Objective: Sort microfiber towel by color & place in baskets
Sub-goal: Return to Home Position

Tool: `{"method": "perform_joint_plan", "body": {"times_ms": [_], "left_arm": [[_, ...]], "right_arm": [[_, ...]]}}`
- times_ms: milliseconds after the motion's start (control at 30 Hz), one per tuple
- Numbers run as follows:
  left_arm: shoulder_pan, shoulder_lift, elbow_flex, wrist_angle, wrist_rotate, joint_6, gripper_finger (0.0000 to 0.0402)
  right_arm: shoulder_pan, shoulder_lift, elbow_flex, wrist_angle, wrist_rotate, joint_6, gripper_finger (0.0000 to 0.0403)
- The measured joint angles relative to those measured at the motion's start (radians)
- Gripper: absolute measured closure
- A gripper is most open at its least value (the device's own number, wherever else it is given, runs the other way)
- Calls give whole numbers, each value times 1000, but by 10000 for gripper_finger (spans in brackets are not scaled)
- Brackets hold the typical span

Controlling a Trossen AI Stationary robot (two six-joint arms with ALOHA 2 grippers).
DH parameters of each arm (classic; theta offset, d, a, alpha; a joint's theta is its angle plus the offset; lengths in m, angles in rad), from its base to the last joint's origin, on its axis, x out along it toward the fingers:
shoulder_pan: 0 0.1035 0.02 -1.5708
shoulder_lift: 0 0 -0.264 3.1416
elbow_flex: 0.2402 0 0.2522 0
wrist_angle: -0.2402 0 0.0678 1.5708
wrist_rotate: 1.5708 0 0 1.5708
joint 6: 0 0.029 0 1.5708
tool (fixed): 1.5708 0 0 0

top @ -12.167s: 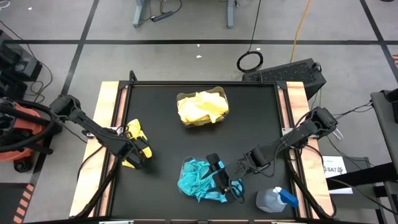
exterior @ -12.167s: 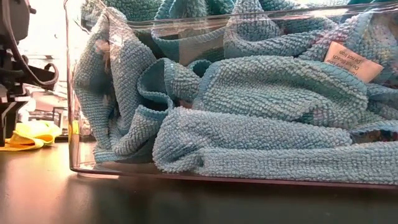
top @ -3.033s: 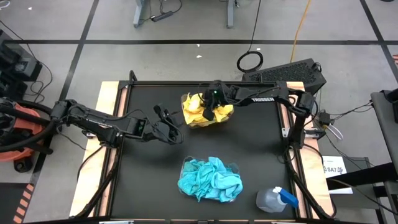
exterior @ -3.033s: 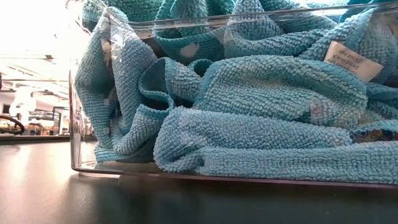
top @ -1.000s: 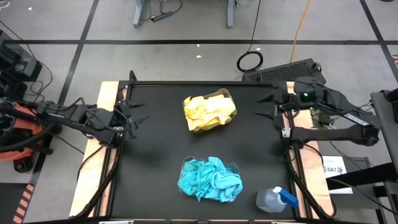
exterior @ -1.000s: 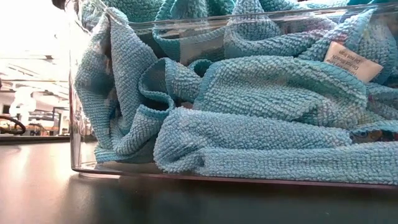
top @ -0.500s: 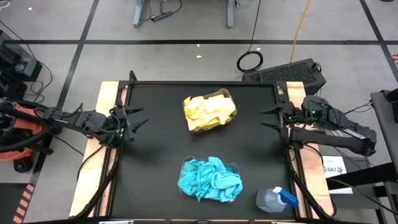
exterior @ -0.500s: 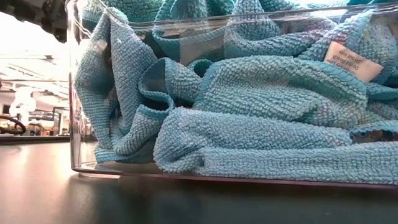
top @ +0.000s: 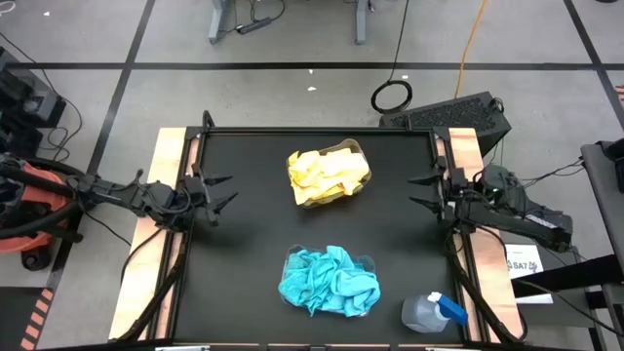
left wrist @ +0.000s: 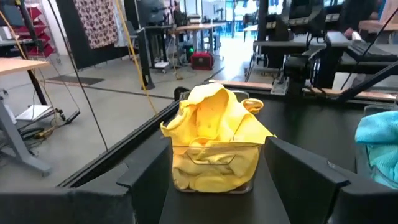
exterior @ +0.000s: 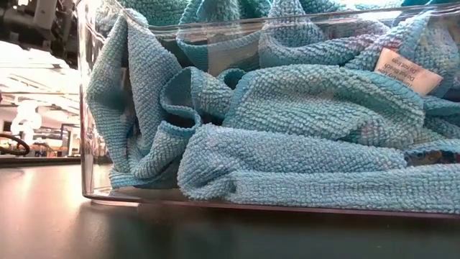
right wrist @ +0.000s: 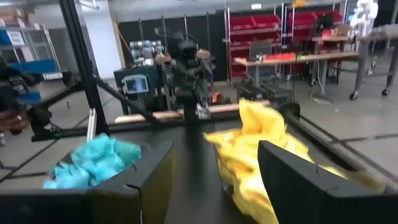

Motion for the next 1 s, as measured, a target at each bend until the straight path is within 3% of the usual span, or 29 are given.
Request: {"method": "perform_joint_plan", "body": {"times_ms": [267, 500, 1000], "left_arm": [[0, -33, -117, 141, 1, 47, 142], [0, -61, -178, 170, 1, 53, 142], [1, -128, -239, 249, -11, 134, 142]], "right_arm": [[0, -59, -190, 130, 3, 22, 184], [0, -58, -292, 253, 3, 11, 184], [7, -58, -328, 284, 2, -22, 184]]}}
